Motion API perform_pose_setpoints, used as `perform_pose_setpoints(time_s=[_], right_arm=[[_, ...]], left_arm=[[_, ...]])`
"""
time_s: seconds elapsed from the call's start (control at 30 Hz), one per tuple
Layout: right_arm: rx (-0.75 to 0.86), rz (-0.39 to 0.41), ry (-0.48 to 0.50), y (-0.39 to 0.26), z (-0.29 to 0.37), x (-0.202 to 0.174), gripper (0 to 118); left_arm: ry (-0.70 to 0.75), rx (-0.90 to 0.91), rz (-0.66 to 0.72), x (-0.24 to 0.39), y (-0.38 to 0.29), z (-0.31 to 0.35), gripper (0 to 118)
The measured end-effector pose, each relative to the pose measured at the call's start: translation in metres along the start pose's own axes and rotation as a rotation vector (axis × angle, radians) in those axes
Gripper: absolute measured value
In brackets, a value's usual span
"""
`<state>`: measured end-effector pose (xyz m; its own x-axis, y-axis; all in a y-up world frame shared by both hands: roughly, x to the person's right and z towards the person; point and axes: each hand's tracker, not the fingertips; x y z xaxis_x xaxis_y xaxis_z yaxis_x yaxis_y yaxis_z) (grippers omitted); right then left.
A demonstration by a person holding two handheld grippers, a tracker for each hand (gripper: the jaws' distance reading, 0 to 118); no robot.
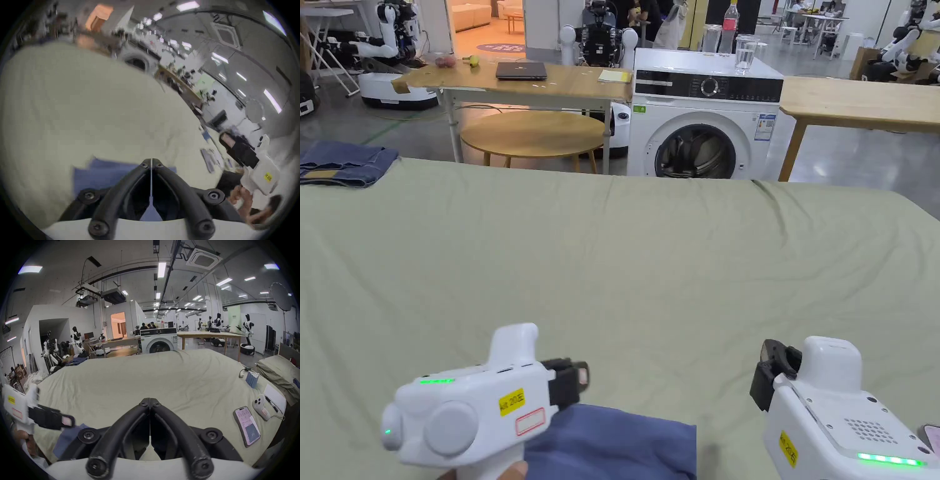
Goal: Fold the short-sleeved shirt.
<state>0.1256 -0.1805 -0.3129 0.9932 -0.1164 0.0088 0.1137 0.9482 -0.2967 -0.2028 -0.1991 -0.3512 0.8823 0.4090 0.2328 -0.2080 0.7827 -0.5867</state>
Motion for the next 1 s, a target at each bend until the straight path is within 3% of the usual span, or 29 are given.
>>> perform_pose_setpoints(time_s=[0.07,0.23,0.4,0.6,0.7,0.83,1.0], right_arm=[[0.023,-0.009,-0.004,0.002,-0.002,-0.004,0],[0.093,-0.001,-0.014,0.008,0.0,-0.015,0],[0.15,0.045,-0.017,0.014,0.001,-0.025,0],[0.132,0.111,-0.007,0.013,0.005,-0.036,0],[-0.009,0.1,0.057,-0.007,0.016,-0.043,0],[-0.211,0.146,0.139,-0.045,0.024,-0.058,0],[-0.384,0.206,0.17,-0.091,0.023,-0.071,0]], left_arm=[[0.154,0.09,-0.098,-0.002,0.006,0.017,0],[0.376,0.365,-0.225,-0.012,0.004,0.052,0],[0.485,0.54,-0.315,-0.018,-0.001,0.071,0],[0.471,0.521,-0.311,-0.025,0.0,0.075,0],[0.459,0.509,-0.29,-0.027,-0.003,0.076,0],[0.414,0.459,-0.239,-0.033,-0.009,0.074,0],[0.373,0.401,-0.212,-0.041,-0.015,0.076,0]])
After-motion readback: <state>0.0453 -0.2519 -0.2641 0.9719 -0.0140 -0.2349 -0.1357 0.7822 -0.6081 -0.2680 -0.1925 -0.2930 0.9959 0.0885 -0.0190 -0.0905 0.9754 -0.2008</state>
